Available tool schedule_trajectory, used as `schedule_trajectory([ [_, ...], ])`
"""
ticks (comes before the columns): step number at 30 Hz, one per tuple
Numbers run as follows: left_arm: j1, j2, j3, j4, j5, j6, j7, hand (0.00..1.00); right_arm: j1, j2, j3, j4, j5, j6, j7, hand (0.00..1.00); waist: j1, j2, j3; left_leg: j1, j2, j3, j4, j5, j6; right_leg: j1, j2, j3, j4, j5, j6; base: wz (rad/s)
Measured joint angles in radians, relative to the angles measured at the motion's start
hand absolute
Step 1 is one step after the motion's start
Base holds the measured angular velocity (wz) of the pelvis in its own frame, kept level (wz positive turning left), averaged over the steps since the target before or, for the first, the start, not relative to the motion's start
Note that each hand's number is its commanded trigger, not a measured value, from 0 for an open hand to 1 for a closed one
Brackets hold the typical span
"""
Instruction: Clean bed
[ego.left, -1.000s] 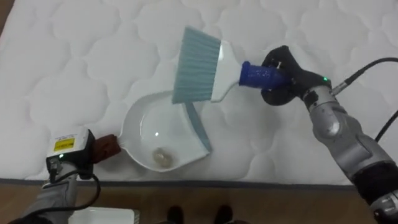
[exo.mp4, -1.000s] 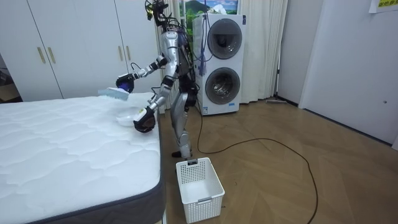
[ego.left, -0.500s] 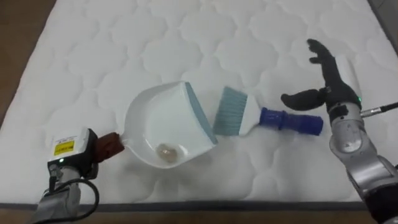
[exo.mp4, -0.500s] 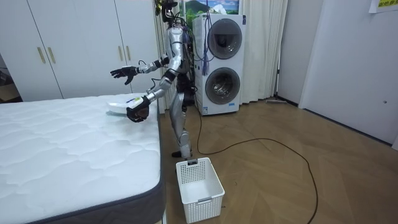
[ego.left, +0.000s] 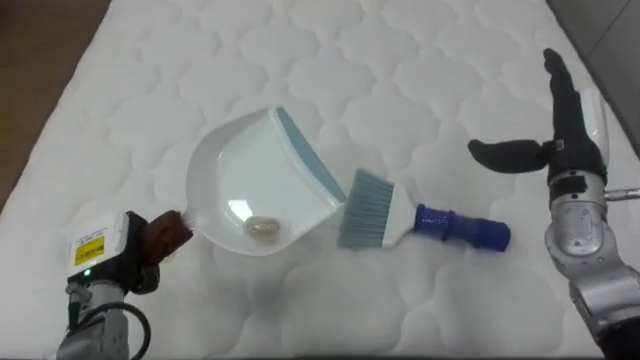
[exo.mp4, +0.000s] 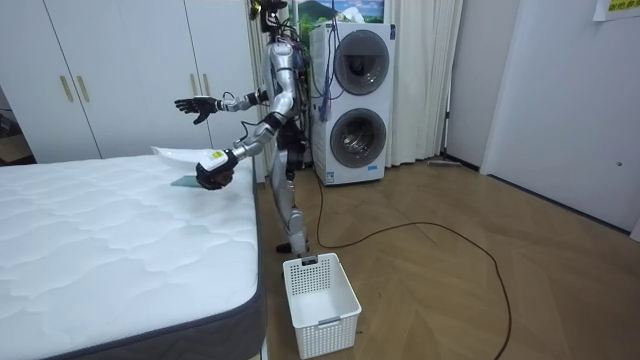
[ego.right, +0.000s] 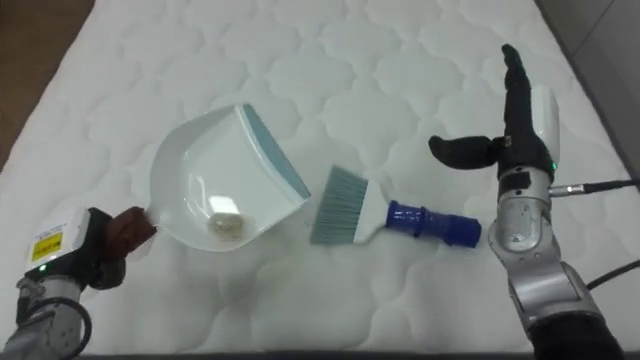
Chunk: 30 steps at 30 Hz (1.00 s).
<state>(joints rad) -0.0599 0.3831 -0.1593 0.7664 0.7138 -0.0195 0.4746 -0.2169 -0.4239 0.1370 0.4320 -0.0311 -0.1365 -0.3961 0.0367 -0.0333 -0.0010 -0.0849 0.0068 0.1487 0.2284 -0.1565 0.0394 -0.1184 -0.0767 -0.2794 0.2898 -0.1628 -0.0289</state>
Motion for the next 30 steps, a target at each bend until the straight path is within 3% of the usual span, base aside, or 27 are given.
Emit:
schedule_trajectory([
  [9,0.030,-0.020,0.001,-0.002,-0.016,-0.001,-0.010,1.00,0.006,0.032,0.000,-0.044,0.044,0.000,-0.001,0.00,0.012,-0.006,-0.0018,0.015,0.004,-0.029,-0.005,-0.003,-0.006,0.049,0.012,-0.025,-0.047,0.008,0.001,0.09],
  [12,0.030,-0.020,0.005,-0.044,-0.017,-0.001,-0.019,1.00,0.021,0.035,0.000,-0.052,0.043,0.000,-0.003,0.00,0.016,-0.005,-0.0013,-0.001,0.003,-0.071,0.023,-0.008,-0.010,0.070,0.013,-0.055,-0.054,0.009,0.001,0.42],
  [15,0.030,-0.023,0.003,-0.074,-0.053,-0.014,-0.024,1.00,0.048,0.039,0.001,-0.065,0.055,-0.004,0.001,0.00,0.017,0.000,0.0017,-0.009,0.002,-0.076,0.049,-0.009,-0.010,0.105,0.012,-0.056,-0.054,0.000,0.011,0.68],
  [17,0.030,-0.025,0.002,-0.074,-0.056,-0.023,-0.028,1.00,0.050,0.039,0.001,-0.065,0.061,-0.007,0.005,0.00,0.014,0.009,0.0074,-0.021,0.004,-0.067,0.065,-0.018,-0.009,0.118,0.012,-0.071,-0.052,-0.016,0.009,0.72],
  [20,0.030,-0.051,0.001,-0.074,-0.056,-0.024,-0.039,1.00,0.060,0.039,0.000,-0.065,0.071,-0.008,0.005,0.00,0.004,0.025,0.0143,-0.073,0.012,-0.049,0.109,-0.026,-0.006,0.120,0.002,-0.147,-0.044,-0.039,0.009,0.73],
  [22,0.039,-0.066,0.001,-0.073,-0.055,-0.023,-0.055,1.00,0.082,0.042,0.000,-0.065,0.071,-0.007,0.010,0.00,0.000,0.023,0.0138,-0.088,0.024,0.022,0.125,-0.022,0.002,0.126,-0.016,-0.201,-0.020,-0.067,0.014,0.84],
  [24,0.057,-0.069,0.001,-0.073,-0.054,-0.023,-0.057,1.00,0.086,0.043,0.000,-0.064,0.071,-0.007,0.012,0.00,-0.005,0.025,0.0133,-0.086,0.028,0.060,0.126,-0.021,0.007,0.145,-0.027,-0.238,-0.015,-0.079,0.020,0.58],
  [30,0.064,-0.060,0.032,-0.078,-0.057,-0.024,-0.069,1.00,0.091,0.053,-0.001,-0.105,0.107,-0.007,0.000,0.00,-0.001,0.021,0.0057,-0.075,0.011,0.063,0.106,-0.018,0.014,0.191,-0.030,-0.295,-0.040,-0.082,0.036,0.35],
])
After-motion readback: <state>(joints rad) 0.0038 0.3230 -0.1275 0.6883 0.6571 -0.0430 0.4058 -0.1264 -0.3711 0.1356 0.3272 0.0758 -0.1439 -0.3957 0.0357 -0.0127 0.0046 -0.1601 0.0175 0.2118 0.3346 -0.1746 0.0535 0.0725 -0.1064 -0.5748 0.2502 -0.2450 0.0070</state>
